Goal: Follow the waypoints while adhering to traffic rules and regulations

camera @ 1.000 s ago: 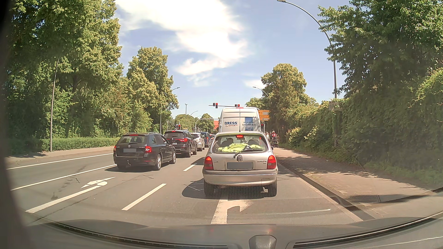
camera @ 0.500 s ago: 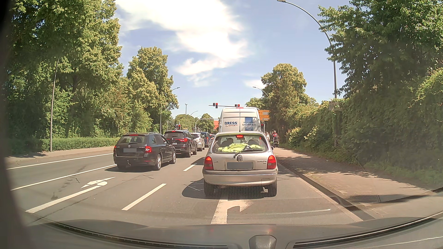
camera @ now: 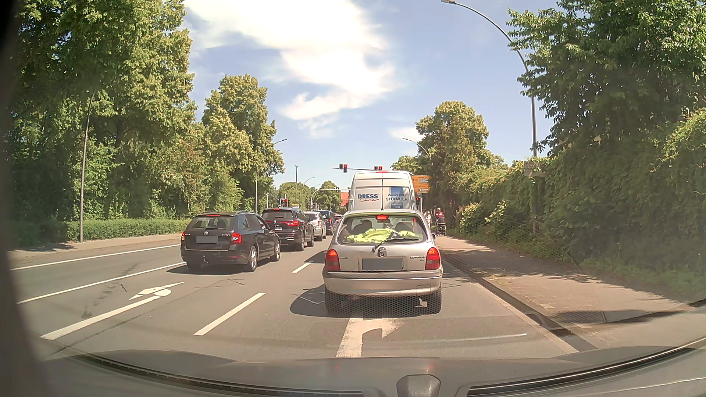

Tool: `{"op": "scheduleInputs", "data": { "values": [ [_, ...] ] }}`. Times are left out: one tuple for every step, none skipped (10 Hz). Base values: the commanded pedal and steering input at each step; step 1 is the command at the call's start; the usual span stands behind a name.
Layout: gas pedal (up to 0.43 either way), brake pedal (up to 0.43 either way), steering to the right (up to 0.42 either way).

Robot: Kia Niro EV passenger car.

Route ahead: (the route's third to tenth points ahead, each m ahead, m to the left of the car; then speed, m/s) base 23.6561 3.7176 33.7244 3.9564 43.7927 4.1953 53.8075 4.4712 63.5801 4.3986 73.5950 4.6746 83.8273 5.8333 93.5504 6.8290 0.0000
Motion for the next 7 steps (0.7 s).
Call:
{"op": "scheduleInputs", "data": {
  "values": [
    [0.000,0.226,0.007],
    [0.000,0.226,0.008],
    [0.000,0.226,0.008],
    [0.000,0.226,0.008],
    [0.000,0.226,0.008],
    [0.000,0.226,0.008],
    [0.000,0.226,0.007]
  ]
}}
